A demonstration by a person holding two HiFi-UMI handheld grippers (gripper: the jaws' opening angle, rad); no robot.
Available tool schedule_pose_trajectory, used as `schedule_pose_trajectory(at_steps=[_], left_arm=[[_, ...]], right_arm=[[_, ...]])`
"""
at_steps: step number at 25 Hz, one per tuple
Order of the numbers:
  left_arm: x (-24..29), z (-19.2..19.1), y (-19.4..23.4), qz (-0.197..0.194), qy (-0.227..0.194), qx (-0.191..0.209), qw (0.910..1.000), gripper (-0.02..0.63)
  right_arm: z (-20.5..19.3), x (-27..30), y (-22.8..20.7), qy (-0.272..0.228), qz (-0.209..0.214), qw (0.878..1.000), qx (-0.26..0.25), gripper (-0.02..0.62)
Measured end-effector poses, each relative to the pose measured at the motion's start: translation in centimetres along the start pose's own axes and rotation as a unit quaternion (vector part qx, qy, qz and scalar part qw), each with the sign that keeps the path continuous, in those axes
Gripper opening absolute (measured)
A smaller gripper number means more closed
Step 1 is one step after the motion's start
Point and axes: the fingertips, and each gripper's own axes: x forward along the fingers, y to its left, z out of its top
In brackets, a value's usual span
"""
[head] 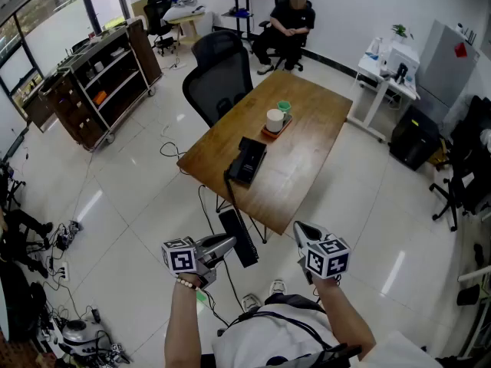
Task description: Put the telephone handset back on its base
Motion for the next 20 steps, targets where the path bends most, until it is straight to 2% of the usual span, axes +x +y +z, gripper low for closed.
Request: schedule_pose_trajectory(at_steps=[20], left_arm=[[-2.6, -1.0, 0.9, -0.006, 0.018, -0.005, 0.9998, 0.069]], right_arm=[[-1.3, 0.6, 3.2, -0.001, -0.005, 1.000, 0.008, 0.000]])
